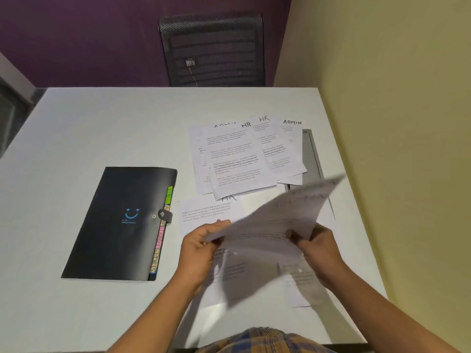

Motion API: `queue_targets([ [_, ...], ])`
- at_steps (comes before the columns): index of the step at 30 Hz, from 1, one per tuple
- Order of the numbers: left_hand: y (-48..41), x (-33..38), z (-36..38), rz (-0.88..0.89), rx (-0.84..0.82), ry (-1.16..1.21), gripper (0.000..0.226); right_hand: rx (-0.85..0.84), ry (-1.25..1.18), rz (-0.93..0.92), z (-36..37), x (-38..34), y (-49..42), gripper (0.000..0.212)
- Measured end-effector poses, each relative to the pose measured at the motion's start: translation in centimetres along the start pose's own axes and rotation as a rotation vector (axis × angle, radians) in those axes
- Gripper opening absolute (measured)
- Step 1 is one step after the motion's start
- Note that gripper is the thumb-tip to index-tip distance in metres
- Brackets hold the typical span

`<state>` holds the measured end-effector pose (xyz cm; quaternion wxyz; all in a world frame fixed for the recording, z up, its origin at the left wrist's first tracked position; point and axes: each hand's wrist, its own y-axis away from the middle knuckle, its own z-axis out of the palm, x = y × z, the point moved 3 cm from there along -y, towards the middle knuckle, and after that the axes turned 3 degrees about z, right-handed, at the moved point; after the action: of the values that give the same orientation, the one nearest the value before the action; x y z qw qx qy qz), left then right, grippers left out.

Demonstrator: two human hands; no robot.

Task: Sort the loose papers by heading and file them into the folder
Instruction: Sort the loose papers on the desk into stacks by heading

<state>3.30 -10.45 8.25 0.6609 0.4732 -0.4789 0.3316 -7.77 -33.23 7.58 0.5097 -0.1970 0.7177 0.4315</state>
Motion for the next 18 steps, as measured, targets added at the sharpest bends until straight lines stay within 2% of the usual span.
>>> queue_targets([
  [1,-0.2,0.0,-0.2,0.022,-0.003,-0.001,0.008,0.008,0.007,-0.003,0.1,-0.2,0.0,0.017],
  [3,-0.5,0.2,-0.4,0.087,-0.052,-0.041,0.019,-0.009,0.043,-0.013,0.3,-0.5,0.0,0.013],
  [5,-0.6,0.2,-0.3,0.095,-0.067,-0.073,0.038,-0.105,-0.074,-0.094,0.1,-0.9,0.6,0.017],
  [6,-0.5,0.2,-0.2,0.083,-0.059,-0.048,0.039,-0.151,-0.124,-0.164,-0.3,-1.0,0.8,0.019],
  [8,-0.4,0.4,0.2,0.060,-0.035,-0.002,0.034,-0.154,-0.062,-0.270,-0.8,-1.4,1.1,0.023],
  [11,-0.5,0.2,0.4,0.086,-0.053,-0.091,0.033,-0.079,0.076,-0.212,-0.7,-1.4,0.8,0.027],
  [15,-0.8,-0.3,0.7,0.132,-0.077,-0.234,0.034,-0.059,0.094,-0.143,-0.4,-1.2,0.6,0.023],
  [18,-1.1,-0.3,1.1,0.142,-0.068,-0.251,0.031,-0.023,0.102,-0.140,-0.4,-1.5,0.9,0.024],
])
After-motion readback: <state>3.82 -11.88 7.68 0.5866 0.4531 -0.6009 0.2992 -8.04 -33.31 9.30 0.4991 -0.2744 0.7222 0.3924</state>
